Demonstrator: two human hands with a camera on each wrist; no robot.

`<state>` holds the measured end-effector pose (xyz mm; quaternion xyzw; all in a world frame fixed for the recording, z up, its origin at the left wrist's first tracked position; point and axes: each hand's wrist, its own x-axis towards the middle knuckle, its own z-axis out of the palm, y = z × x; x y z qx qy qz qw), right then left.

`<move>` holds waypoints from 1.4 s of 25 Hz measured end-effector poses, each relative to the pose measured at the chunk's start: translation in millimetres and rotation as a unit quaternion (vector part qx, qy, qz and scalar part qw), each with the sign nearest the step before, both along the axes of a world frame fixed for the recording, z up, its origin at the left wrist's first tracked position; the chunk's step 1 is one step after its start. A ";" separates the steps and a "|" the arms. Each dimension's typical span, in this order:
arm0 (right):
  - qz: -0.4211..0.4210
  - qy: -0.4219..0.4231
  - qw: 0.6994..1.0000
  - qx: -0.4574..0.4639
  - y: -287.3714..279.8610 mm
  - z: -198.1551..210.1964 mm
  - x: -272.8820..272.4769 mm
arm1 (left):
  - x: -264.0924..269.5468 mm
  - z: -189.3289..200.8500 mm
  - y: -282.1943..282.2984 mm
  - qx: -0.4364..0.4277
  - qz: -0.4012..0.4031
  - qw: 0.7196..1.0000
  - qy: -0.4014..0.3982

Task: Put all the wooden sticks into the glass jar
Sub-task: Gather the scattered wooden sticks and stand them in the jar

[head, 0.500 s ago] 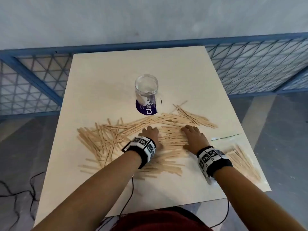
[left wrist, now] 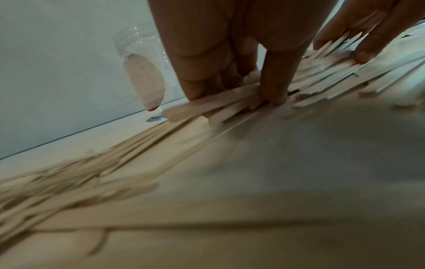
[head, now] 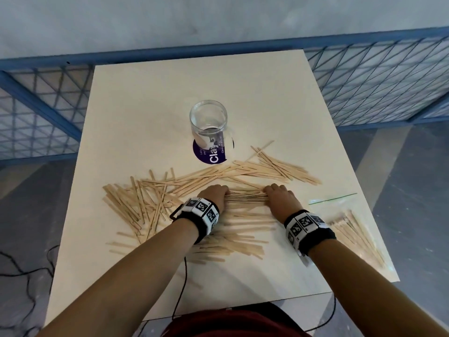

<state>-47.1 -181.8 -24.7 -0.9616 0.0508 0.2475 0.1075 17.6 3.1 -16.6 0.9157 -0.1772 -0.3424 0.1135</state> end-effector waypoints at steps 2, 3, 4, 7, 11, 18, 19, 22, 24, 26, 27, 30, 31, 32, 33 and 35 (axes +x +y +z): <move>0.007 -0.003 1.000 -0.010 1.1 -1.9 -0.5 | 0.6 -3.1 4.7 0.029 -0.031 0.999 -0.016; 0.014 -0.005 1.000 -0.020 2.0 -1.9 -1.5 | 0.3 -3.7 5.2 0.040 -0.041 0.998 -0.021; 0.024 -0.009 0.999 -0.032 2.3 -2.1 -2.1 | -0.5 -3.3 4.2 0.048 -0.048 0.997 -0.025; 0.040 -0.012 0.998 -0.049 2.0 -0.3 -1.5 | -3.8 1.7 0.0 0.052 -0.069 0.996 -0.039; 0.066 -0.015 0.997 -0.042 -3.6 0.5 0.9 | -3.4 5.3 -0.9 0.041 -0.063 0.997 0.008; 0.087 -0.012 0.996 -0.002 -1.7 4.5 -3.4 | -2.3 8.1 9.4 0.031 -0.107 0.994 0.011; 0.087 -0.002 0.996 -0.003 -0.2 5.7 -4.1 | -2.0 8.4 11.2 0.042 -0.116 0.992 0.010; 0.083 0.021 0.996 -0.016 5.8 8.0 -6.9 | -2.9 12.0 15.3 0.060 -0.130 0.990 -0.001; 0.080 0.021 0.996 -0.026 11.3 10.9 -10.1 | -5.3 16.3 17.9 0.056 -0.140 0.988 -0.007; 0.080 0.016 0.996 -0.035 14.3 13.6 -11.9 | -5.1 17.9 21.3 0.049 -0.154 0.987 -0.014; 0.079 0.011 0.996 -0.037 14.7 15.1 -11.8 | -3.3 17.9 24.4 0.047 -0.158 0.986 -0.021; 0.072 0.004 0.997 -0.040 14.8 19.5 -14.9 | 0.8 20.1 37.7 0.045 -0.148 0.987 -0.045; 0.064 0.009 0.997 -0.040 14.0 19.9 -16.4 | 1.9 21.5 42.9 0.044 -0.139 0.988 -0.050; 0.050 0.015 0.998 -0.038 13.1 20.9 -17.5 | 3.6 23.6 48.3 0.039 -0.127 0.990 -0.056; 0.032 0.020 0.999 -0.034 12.5 22.4 -18.1 | 5.4 25.7 54.7 0.032 -0.111 0.992 -0.059; -0.010 0.021 1.000 -0.011 10.1 25.5 -17.6 | 10.3 27.1 69.0 -0.001 -0.065 0.996 -0.056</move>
